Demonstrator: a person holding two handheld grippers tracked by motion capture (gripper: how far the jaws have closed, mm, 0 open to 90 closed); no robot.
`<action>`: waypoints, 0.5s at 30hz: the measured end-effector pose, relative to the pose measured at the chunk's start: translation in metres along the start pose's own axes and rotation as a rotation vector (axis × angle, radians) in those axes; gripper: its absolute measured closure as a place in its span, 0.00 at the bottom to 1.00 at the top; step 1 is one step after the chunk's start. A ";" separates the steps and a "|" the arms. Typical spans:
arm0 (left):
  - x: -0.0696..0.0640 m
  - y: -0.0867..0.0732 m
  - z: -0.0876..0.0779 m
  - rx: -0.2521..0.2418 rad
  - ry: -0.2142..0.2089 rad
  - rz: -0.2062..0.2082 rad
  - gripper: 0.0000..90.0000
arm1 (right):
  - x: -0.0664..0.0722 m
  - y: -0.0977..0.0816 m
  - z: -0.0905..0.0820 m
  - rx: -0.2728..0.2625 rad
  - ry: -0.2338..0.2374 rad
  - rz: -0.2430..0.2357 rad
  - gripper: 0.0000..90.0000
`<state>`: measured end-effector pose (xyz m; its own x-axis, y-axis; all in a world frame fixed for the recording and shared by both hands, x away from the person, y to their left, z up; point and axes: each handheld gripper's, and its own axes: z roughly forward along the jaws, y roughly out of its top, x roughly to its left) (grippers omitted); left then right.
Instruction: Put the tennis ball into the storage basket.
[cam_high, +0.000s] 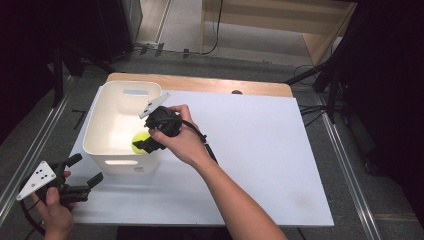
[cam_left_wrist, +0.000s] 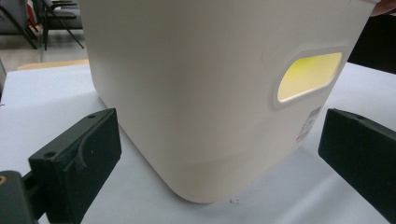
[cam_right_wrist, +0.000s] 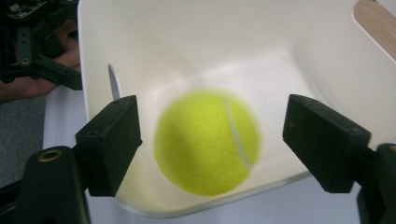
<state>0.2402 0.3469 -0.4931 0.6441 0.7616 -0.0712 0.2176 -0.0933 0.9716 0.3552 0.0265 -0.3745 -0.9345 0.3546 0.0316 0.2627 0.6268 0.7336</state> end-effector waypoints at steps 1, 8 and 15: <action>0.000 0.000 0.000 0.000 0.000 -0.002 0.00 | 0.000 0.000 -0.001 -0.005 -0.007 0.002 0.18; 0.000 0.000 0.000 0.000 0.001 -0.001 0.00 | 0.000 -0.006 -0.013 -0.048 -0.032 0.020 0.09; 0.000 0.000 0.000 0.003 0.002 0.001 0.00 | -0.002 -0.017 -0.025 -0.081 -0.061 0.046 0.01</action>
<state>0.2402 0.3463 -0.4931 0.6425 0.7631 -0.0702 0.2195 -0.0955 0.9709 0.3470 -0.0024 -0.3703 -0.9048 0.4249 0.0272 0.2826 0.5515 0.7848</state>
